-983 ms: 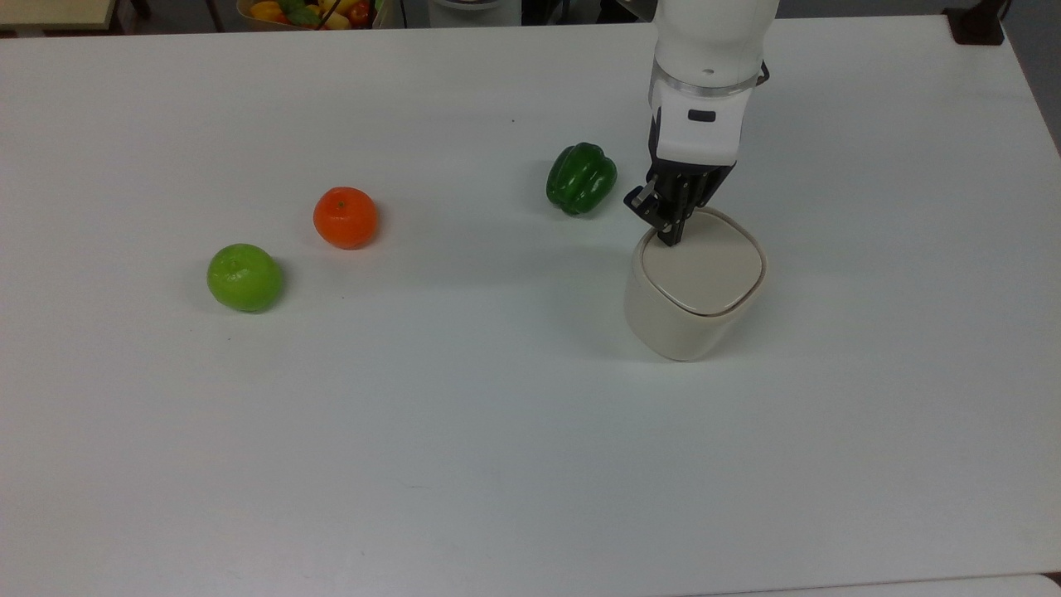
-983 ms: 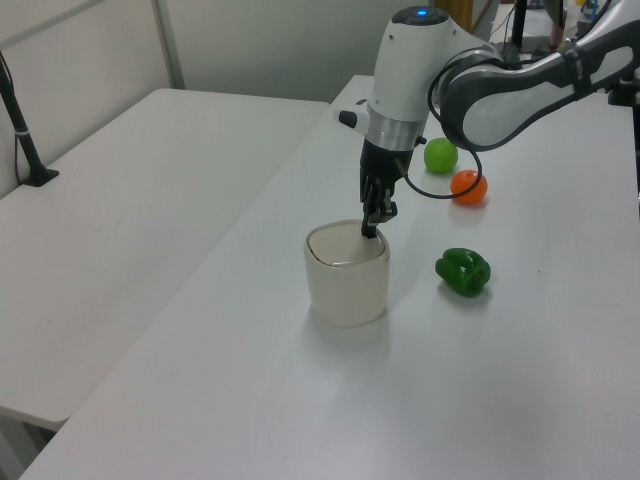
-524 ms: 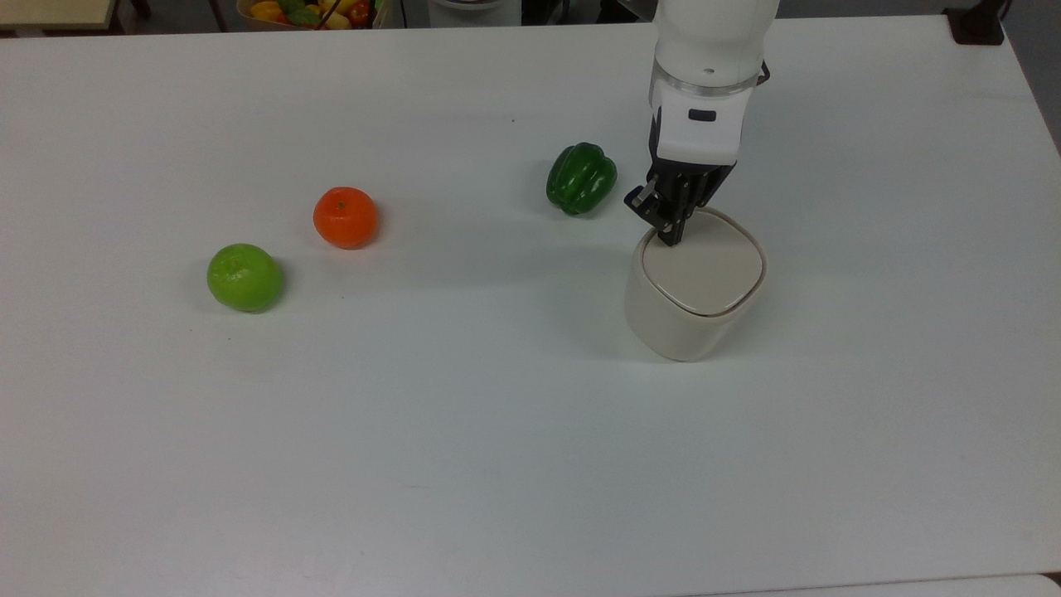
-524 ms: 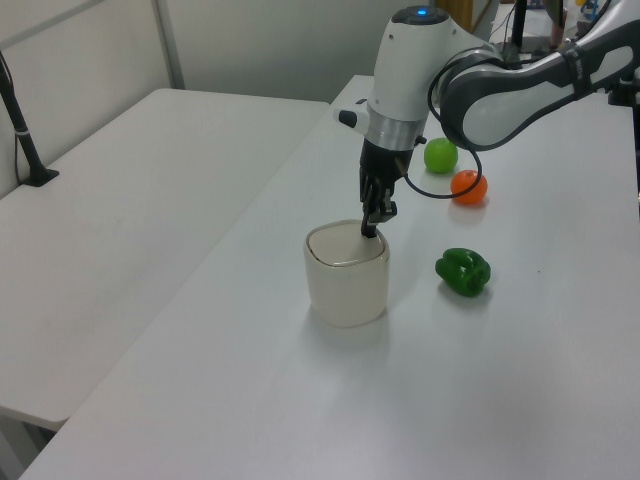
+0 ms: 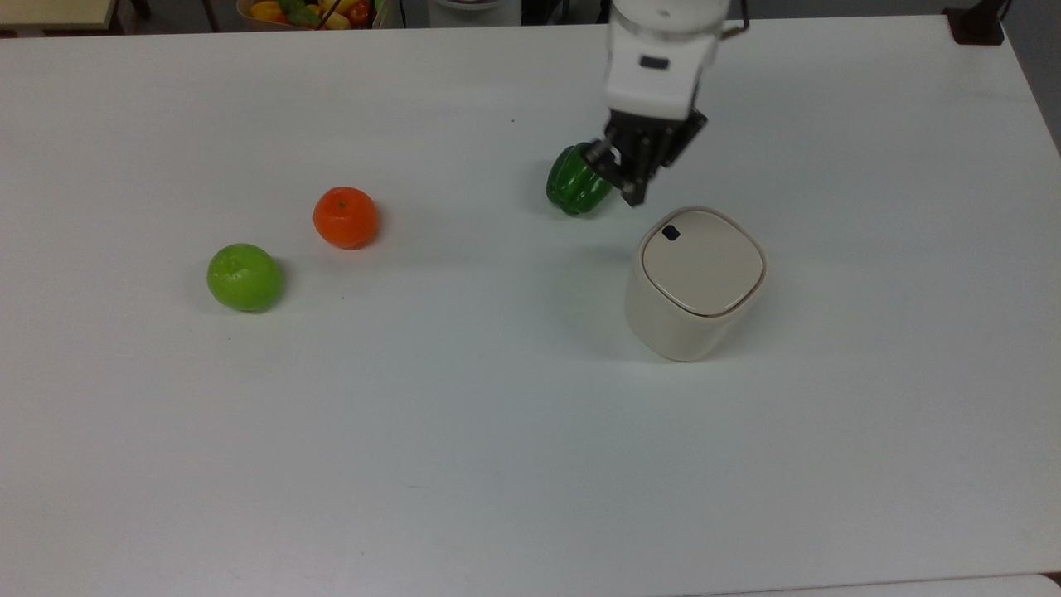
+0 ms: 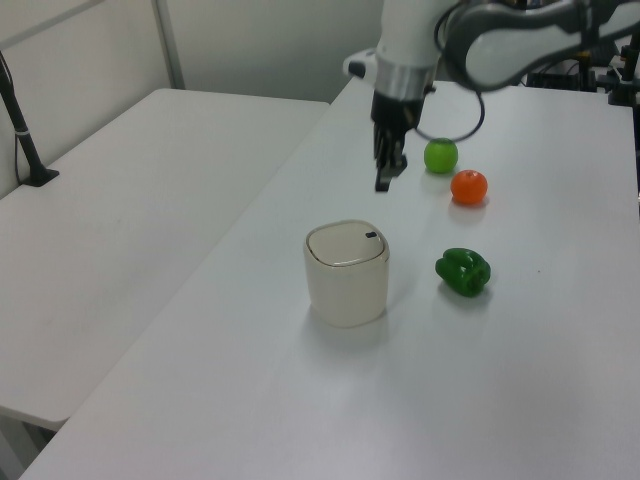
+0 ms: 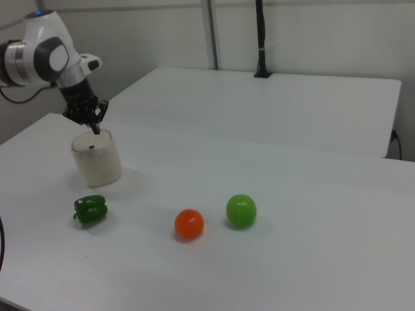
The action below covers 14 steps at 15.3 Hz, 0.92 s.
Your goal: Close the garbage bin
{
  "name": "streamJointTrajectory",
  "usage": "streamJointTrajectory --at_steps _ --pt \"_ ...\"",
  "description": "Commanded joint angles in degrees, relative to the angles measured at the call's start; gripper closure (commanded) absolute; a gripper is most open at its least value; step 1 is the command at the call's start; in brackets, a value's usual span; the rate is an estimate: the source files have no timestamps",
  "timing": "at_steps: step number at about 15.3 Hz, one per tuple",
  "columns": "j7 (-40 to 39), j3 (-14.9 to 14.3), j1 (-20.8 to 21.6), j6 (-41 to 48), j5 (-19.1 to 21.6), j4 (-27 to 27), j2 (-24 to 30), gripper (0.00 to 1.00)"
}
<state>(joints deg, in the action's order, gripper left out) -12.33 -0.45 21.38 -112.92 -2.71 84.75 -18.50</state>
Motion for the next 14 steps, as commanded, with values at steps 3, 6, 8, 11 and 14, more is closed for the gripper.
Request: streamJointTrajectory --at_steps 3,6,8,11,14 --pt "6.0 -0.9 -6.5 13.2 0.5 1.1 7.3 1.0" --pt "9.5 -0.9 -11.3 17.6 0.3 1.3 9.3 1.0" --pt "10.0 -0.9 -14.2 20.5 0.3 1.6 10.8 1.0" --pt "10.0 -0.9 -17.8 21.4 0.3 2.7 13.1 1.0" --pt "10.0 -0.8 -19.6 22.1 0.3 3.1 14.6 0.71"
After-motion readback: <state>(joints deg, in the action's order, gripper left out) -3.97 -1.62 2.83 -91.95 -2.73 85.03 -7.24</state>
